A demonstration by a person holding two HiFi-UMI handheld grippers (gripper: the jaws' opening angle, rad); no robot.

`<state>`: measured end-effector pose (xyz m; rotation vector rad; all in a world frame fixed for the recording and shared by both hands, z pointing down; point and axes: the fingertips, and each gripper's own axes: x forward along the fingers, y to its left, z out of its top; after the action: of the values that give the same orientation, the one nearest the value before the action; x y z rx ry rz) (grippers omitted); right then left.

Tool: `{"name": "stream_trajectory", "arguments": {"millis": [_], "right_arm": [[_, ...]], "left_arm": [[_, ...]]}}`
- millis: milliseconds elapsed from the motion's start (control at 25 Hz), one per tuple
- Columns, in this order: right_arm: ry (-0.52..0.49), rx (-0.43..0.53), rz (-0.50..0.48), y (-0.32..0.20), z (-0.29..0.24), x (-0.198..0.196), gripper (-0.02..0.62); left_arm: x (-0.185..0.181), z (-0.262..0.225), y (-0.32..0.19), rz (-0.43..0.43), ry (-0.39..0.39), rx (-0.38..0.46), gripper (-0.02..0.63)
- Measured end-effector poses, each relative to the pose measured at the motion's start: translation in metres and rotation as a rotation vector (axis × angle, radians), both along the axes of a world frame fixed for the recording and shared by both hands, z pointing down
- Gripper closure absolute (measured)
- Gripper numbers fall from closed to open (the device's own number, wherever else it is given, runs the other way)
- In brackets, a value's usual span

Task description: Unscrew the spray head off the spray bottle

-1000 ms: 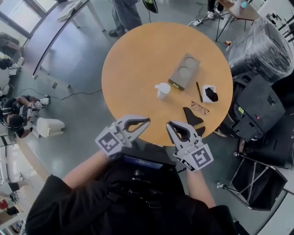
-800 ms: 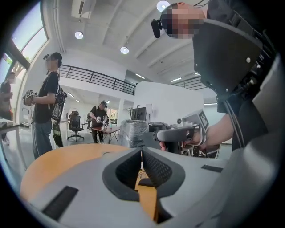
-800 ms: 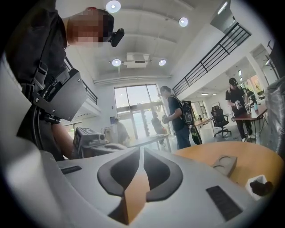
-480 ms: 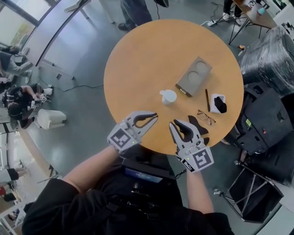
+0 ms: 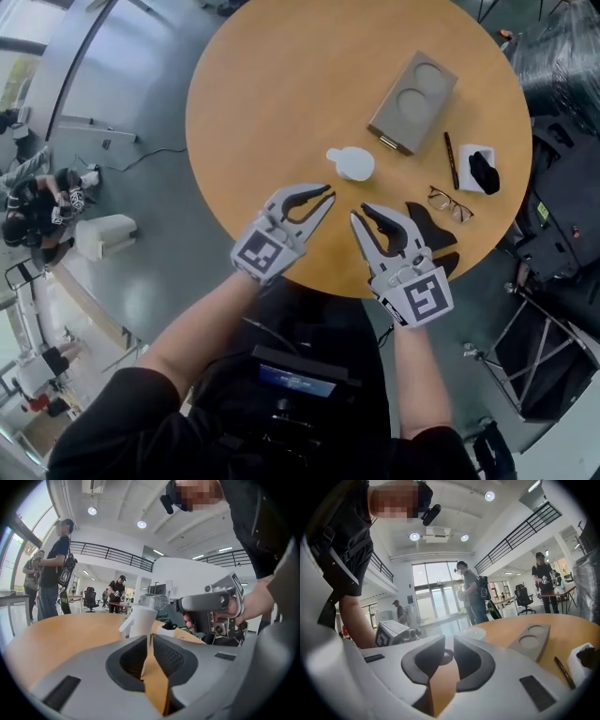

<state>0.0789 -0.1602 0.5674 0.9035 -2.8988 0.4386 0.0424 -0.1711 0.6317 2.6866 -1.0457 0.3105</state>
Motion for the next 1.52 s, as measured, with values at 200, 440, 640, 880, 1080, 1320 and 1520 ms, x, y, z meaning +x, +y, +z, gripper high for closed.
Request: {"name": "stream_trajectory", "arguments": {"millis": [200,440,640,880,1080,1320,1520], "right_arm": [[-0.008,-0.028,0.031,-0.008,0.050,0.004,0.538],[-0.018,-0.052,0.082,-0.007,0.083,0.011,0.538],[-0.025,-0.063,0.108,-0.005,0.096,0.016,0.537],[-0.033,-0.072,0.125,-0.002,0.103,0.024,0.535],[-0.034,-0.082,0.139,0.002,0.111,0.030,0.535],[-0.034,-0.090,0.145,0.006,0.115,0.036,0.534],[-0.035,-0.083,0.144,0.009,0.109,0.041,0.534]], "left_arm": [[0.000,0.064,-0.017,-0.032,-0.032,-0.010,0.506],[0.005,0.109,-0.033,-0.057,-0.039,-0.010,0.323],[0.017,0.124,-0.045,-0.044,-0.031,0.000,0.258],[0.038,0.134,-0.059,-0.016,-0.041,0.022,0.236],[0.051,0.142,-0.070,-0.014,-0.042,0.027,0.229],[0.060,0.147,-0.079,0.002,-0.061,0.040,0.279],[0.064,0.143,-0.069,0.052,-0.069,0.031,0.297]]}}
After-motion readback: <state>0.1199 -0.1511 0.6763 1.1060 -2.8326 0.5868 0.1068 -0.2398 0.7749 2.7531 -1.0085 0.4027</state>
